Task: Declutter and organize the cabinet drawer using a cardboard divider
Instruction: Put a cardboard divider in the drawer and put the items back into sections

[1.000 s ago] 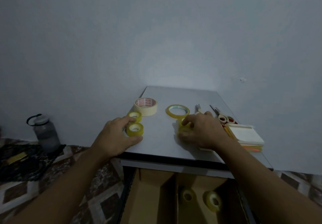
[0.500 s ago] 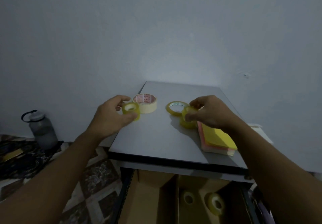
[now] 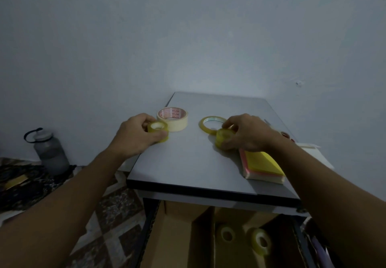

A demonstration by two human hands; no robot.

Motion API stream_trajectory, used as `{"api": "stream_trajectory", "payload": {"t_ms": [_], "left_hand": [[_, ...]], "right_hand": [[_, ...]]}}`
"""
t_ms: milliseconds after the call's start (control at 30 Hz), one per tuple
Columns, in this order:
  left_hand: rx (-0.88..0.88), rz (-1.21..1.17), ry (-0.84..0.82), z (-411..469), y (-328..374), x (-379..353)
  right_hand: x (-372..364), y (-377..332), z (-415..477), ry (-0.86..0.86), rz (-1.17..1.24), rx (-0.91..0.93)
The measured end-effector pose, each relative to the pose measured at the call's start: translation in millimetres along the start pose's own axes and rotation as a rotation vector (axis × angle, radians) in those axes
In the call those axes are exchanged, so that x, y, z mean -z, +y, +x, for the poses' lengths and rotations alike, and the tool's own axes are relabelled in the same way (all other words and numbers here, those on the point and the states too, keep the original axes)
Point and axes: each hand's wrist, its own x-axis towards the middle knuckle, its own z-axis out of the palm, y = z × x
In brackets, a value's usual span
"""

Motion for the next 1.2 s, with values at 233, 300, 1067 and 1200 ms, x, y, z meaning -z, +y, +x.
{"api": "stream_trajectory", "payload": {"t_ms": [233,300,1067,1200], "left_hand": [[-0.024,-0.013,-0.068,-8.3,0.8,-1.2],[-0.036,-0.011,-0.064,-13.1,3.0,-1.8],[-0.163,0.011,-0.026,-78.2,25.3,8.4],[-0.156,-0.050,-0.042,-102.8,41.3,14.9]], "right_hand": [[-2.6,-10.6,-11.0,-0.071,0.044,0.114],[-4.3,-14.0,-13.0,-0.059,0.018,0.127],[-12.1,-32.8,-57.1,0.066,0.121,0.155],[-0.9,-31.7,-91.2,0.094,0.191,0.149]]}}
